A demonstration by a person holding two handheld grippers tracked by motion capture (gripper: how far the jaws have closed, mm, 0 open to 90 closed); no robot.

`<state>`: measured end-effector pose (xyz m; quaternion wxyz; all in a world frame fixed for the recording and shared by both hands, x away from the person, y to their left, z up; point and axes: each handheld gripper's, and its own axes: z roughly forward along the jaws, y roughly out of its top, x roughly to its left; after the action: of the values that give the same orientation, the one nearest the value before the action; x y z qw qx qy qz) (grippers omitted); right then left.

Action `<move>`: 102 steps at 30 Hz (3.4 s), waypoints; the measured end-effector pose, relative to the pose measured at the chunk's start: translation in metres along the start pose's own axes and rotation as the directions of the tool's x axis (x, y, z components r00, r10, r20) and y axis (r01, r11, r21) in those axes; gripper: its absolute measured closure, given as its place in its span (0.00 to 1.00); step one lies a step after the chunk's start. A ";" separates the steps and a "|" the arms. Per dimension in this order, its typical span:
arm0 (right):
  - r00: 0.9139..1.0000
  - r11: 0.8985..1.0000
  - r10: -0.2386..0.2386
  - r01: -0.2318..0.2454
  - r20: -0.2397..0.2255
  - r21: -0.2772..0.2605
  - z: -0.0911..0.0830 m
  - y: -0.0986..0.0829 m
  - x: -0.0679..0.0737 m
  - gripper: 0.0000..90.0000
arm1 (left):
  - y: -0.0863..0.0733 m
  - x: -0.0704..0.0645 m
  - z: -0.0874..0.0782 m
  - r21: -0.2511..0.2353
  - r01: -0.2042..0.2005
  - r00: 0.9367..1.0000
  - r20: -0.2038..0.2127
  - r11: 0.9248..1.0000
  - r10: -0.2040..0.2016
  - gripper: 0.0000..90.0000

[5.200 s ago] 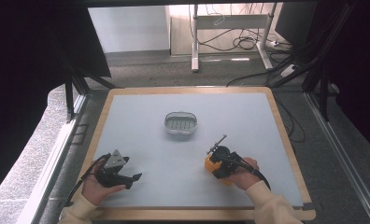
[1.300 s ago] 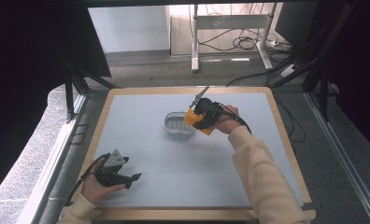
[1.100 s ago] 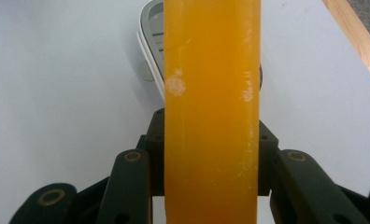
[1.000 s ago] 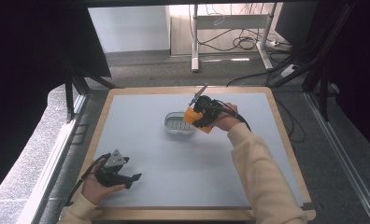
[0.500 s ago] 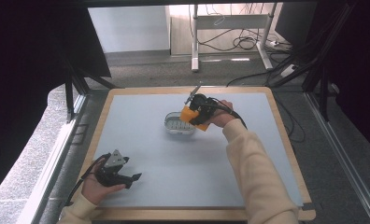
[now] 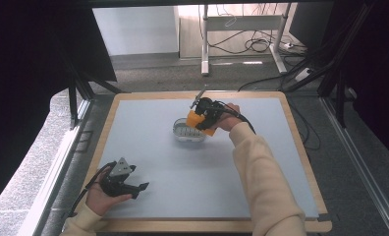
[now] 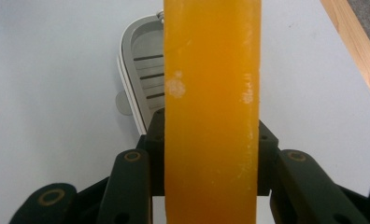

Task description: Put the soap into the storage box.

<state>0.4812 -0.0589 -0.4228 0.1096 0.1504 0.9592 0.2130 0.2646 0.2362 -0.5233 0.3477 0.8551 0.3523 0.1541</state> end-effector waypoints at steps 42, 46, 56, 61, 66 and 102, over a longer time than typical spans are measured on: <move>0.983 0.986 -0.163 0.165 -0.080 0.025 0.027 0.044 -0.008 0.68 | -0.003 0.000 -0.002 0.000 -0.004 1.000 0.002 1.000 0.004 0.22; 0.980 0.982 -0.177 0.181 -0.087 0.047 0.032 0.043 -0.006 0.68 | -0.003 0.000 -0.002 0.002 -0.006 1.000 0.001 1.000 0.006 0.22; 0.976 0.976 -0.192 0.201 -0.107 0.087 0.043 0.041 -0.006 0.68 | -0.003 0.001 -0.002 0.000 -0.003 1.000 0.001 1.000 0.003 0.22; 0.971 0.972 -0.204 0.216 -0.120 0.096 0.047 0.040 -0.007 0.68 | -0.004 0.002 -0.002 -0.003 0.002 1.000 -0.002 1.000 -0.002 0.22; 0.971 0.971 -0.198 0.214 -0.134 0.110 0.050 0.039 -0.007 0.68 | -0.004 0.002 -0.003 -0.007 0.001 1.000 -0.004 1.000 -0.001 0.22; 0.999 0.995 0.023 -0.019 0.039 -0.101 0.006 0.024 -0.009 0.32 | -0.004 0.002 -0.003 -0.003 -0.004 1.000 -0.005 1.000 0.004 0.22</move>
<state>0.4975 -0.0387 -0.4164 0.1342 0.1590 0.9431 0.2594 0.2623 0.2407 -0.5242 0.3479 0.8549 0.3513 0.1574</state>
